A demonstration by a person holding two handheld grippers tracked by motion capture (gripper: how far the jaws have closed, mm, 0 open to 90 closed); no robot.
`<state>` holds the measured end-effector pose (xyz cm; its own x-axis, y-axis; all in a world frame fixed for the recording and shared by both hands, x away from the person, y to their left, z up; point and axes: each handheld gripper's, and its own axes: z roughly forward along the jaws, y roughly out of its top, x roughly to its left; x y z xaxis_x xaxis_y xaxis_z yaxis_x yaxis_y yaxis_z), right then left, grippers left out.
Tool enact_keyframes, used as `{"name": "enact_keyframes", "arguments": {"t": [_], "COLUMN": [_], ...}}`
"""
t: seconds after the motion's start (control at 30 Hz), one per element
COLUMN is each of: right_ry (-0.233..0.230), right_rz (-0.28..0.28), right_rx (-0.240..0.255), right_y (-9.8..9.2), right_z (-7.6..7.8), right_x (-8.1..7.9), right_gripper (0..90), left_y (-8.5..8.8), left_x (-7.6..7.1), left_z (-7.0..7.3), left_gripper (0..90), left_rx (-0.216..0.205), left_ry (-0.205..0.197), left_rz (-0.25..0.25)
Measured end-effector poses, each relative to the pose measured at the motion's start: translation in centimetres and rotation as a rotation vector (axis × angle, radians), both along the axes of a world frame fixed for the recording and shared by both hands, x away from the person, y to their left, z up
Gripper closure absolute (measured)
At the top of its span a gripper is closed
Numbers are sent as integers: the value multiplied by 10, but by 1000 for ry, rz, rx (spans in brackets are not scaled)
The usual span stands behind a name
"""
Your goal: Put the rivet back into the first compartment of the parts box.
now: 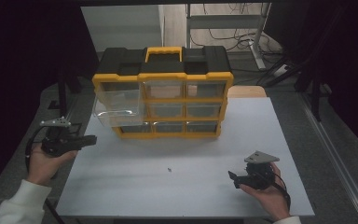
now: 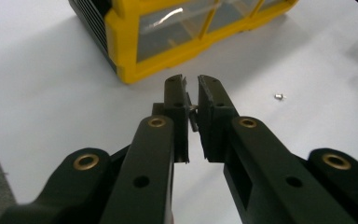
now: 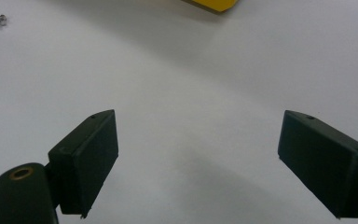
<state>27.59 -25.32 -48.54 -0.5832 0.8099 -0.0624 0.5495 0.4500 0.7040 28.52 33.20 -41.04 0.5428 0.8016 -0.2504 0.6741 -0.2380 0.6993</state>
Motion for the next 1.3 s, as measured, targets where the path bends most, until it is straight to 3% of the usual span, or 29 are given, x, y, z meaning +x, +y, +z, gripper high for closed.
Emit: {"name": "enact_keyframes", "arguments": {"t": [0.2,0.37,0.77,1.3], "right_ry": [3,4,6,9], "right_rz": [0,-1,-1,0], "right_rx": [-3,-3,-5,-8], "right_y": [0,0,0,-1], "right_z": [-1,-1,-1,-2], "right_x": [0,0,1,1], "right_gripper": [124,124,124,124], "left_y": [1,2,-8,-24], "left_x": [5,7,22,32], "left_z": [19,43,101,135], "left_gripper": [836,837,837,836], "left_rx": [1,-21,-13,5], "left_ry": [-27,-76,-145,-187], "left_rz": [0,3,-17,-34]}}
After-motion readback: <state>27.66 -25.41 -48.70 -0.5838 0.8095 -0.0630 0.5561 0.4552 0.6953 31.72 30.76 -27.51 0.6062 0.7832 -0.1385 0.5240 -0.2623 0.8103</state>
